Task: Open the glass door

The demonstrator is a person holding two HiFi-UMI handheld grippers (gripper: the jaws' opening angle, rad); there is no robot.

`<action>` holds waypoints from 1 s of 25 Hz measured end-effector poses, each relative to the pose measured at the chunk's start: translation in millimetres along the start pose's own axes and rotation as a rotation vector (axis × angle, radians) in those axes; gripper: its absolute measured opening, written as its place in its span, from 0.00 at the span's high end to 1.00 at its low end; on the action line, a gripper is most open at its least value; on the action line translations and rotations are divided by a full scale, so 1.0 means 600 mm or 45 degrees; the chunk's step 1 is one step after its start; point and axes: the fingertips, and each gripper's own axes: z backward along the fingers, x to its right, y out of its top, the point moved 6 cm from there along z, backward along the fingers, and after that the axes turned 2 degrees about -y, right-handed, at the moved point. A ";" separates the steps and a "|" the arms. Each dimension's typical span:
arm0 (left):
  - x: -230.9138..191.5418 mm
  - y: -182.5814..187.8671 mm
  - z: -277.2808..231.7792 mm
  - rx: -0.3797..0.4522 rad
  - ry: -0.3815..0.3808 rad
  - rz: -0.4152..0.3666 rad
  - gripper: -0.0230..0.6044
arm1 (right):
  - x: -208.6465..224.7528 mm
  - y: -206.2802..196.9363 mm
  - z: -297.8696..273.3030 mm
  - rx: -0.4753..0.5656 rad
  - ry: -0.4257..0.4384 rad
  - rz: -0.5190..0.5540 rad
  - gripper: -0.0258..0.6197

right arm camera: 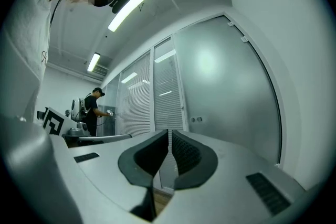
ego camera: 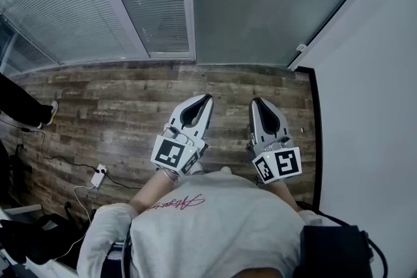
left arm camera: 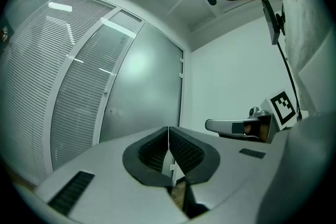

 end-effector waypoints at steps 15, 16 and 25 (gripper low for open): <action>-0.088 -0.021 -0.002 -0.034 -0.040 0.005 0.93 | -0.025 -0.020 -0.067 0.035 -0.081 -0.010 0.91; -0.096 -0.021 -0.007 -0.032 -0.037 0.005 0.93 | -0.020 -0.021 -0.077 0.037 -0.084 -0.013 0.91; -0.190 -0.016 -0.110 -0.022 0.034 -0.009 0.93 | 0.050 -0.025 -0.222 0.061 -0.030 -0.003 0.91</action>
